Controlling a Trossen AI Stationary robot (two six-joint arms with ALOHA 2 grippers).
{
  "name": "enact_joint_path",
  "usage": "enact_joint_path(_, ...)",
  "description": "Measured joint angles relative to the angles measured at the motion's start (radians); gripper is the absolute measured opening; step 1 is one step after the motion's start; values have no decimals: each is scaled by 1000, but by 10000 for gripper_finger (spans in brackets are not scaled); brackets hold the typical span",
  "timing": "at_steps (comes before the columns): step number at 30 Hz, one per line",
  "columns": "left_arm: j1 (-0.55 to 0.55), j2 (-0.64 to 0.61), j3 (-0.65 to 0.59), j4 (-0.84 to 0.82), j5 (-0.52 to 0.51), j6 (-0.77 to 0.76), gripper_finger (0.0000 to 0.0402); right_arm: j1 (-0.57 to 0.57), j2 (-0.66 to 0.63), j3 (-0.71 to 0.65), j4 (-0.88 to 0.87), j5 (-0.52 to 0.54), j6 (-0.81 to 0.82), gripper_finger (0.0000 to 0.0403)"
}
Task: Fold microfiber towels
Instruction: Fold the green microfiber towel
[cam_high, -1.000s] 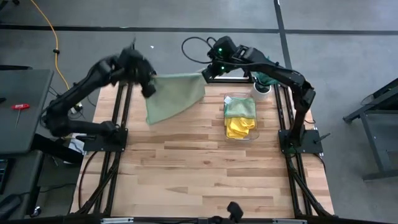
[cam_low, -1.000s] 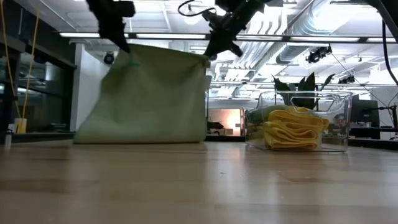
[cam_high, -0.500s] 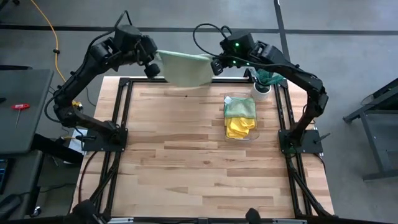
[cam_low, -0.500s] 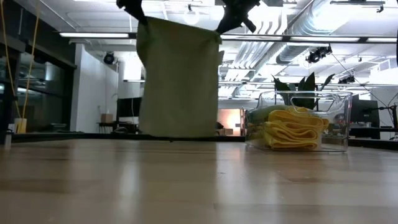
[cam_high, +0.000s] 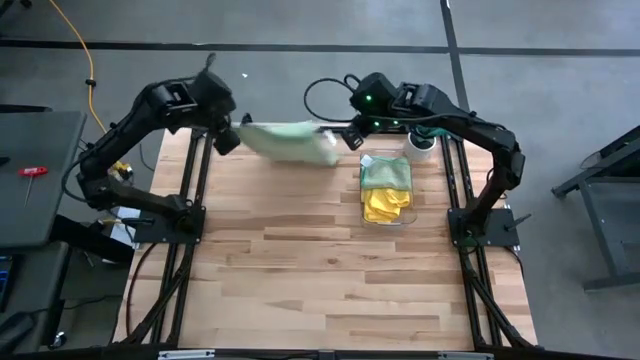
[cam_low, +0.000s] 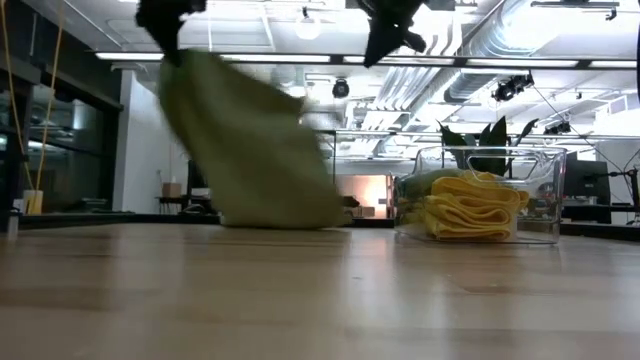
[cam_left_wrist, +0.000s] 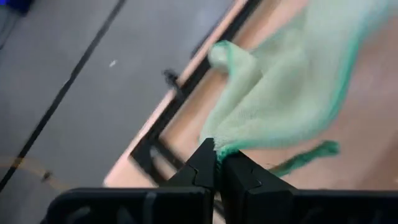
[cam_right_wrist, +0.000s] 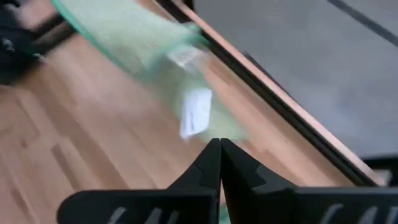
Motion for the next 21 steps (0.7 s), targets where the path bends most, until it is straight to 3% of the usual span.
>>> enact_joint_path(3,-13,-53,-101,-30,-42,-66,0,26,-3,-19,-73,63,16,2)
enact_joint_path(8,-44,-152,-271,14,-26,-168,0,68,-15,-124,-48,66,56,1)
enact_joint_path(15,-116,-239,-475,60,121,-296,0,97,-15,-262,124,-53,88,0)
enact_joint_path(21,-275,-278,-672,158,201,-452,0,103,-15,-290,152,-73,87,0)
